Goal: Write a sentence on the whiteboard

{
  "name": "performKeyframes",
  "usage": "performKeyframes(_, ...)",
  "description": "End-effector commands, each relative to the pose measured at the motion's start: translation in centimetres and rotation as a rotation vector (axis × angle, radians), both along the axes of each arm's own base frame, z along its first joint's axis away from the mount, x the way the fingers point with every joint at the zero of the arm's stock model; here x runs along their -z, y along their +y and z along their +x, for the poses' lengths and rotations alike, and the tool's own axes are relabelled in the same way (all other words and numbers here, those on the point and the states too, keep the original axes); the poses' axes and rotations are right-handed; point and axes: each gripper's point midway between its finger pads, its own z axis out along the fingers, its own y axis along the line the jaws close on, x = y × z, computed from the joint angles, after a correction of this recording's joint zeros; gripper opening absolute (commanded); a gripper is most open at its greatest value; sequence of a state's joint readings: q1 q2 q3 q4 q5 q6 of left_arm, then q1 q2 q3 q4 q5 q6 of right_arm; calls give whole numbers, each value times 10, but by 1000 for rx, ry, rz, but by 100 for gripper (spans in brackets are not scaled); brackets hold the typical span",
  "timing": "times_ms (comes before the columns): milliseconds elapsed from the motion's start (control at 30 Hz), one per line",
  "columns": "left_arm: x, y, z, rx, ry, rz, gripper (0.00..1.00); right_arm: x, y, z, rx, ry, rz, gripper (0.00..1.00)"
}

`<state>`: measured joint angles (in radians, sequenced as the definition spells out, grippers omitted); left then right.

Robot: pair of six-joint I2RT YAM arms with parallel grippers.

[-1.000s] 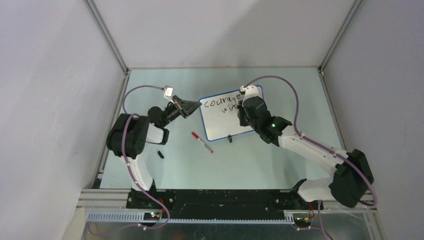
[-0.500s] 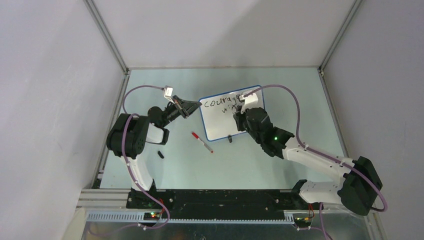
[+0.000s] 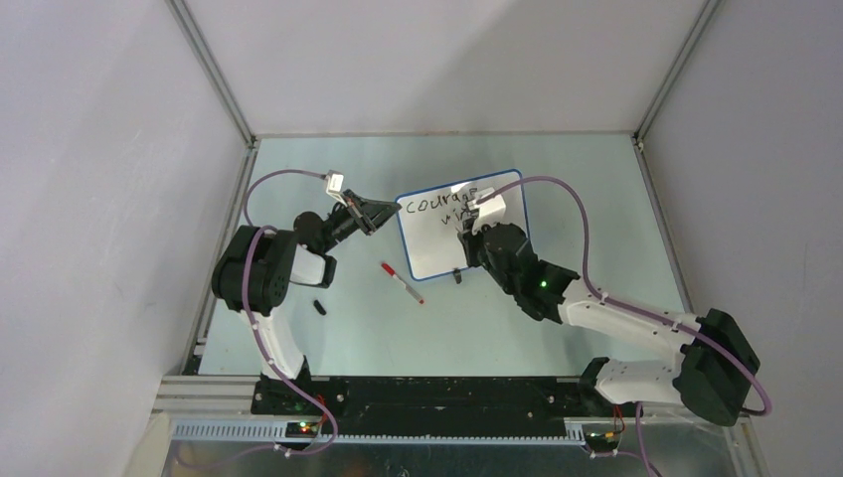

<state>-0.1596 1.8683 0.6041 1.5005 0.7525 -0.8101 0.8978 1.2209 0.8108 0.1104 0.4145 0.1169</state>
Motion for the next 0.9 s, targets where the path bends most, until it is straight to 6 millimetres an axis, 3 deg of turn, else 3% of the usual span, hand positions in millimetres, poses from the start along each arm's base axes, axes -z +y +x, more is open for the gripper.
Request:
performKeyframes(0, -10, -2, -7, 12, -89, 29, 0, -30, -2, 0, 11, -84, 68, 0)
performKeyframes(133, -10, -1, -9, 12, -113, 48, 0, -39, 2, -1, 16, -81, 137, 0)
performKeyframes(367, -10, 0, -11, 7, -134, 64, 0, -36, 23, -3, -68, -62, 150, 0)
performKeyframes(567, -10, 0, -11, 7, -137, 66, 0, -22, 22, -9, -84, 29, 56, 0)
performKeyframes(867, -9, 0, -10, 3, -132, 64, 0, 15, 13, -13, -73, 132, -80, 0)
